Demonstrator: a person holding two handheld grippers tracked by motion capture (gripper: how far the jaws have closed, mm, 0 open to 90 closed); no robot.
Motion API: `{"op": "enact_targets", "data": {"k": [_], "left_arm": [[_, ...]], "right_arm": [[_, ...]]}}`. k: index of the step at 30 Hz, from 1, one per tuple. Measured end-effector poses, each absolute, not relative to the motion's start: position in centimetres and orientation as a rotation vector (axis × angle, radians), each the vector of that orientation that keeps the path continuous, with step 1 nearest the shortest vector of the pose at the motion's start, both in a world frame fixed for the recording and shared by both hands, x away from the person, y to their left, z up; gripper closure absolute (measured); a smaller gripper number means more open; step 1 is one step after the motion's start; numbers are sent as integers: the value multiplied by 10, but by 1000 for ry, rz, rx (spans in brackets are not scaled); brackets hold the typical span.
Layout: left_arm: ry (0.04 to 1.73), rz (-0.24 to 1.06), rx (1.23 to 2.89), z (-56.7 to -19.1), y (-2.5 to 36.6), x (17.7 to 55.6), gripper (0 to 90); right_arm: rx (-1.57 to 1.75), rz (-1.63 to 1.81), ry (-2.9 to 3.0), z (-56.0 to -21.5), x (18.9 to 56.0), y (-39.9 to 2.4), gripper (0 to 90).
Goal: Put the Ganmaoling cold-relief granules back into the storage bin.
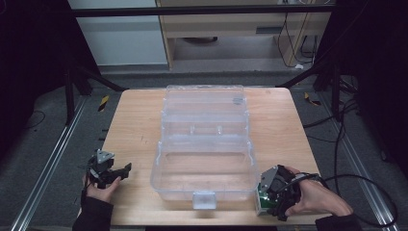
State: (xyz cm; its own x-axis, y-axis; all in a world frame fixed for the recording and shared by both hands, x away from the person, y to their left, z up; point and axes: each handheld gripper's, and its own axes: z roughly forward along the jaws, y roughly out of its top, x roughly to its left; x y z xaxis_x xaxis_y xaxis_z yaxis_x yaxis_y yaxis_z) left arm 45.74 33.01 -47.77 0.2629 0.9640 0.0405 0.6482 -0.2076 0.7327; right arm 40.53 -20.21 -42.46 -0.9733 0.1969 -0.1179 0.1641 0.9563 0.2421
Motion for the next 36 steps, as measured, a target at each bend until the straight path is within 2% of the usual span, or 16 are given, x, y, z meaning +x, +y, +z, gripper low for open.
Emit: {"op": "enact_targets", "data": {"k": [21,28,36], "left_arm": [[1451,684,1952,-479,329,458,271],[1450,682,1957,-479,329,458,272],[1449,682,1959,-479,329,458,274]], "right_arm": [[275,286,3044,-448,414,-202,79],[322,294,3046,-446,416,-208,148],[380,271,3042,-443,415,-211,161]]}}
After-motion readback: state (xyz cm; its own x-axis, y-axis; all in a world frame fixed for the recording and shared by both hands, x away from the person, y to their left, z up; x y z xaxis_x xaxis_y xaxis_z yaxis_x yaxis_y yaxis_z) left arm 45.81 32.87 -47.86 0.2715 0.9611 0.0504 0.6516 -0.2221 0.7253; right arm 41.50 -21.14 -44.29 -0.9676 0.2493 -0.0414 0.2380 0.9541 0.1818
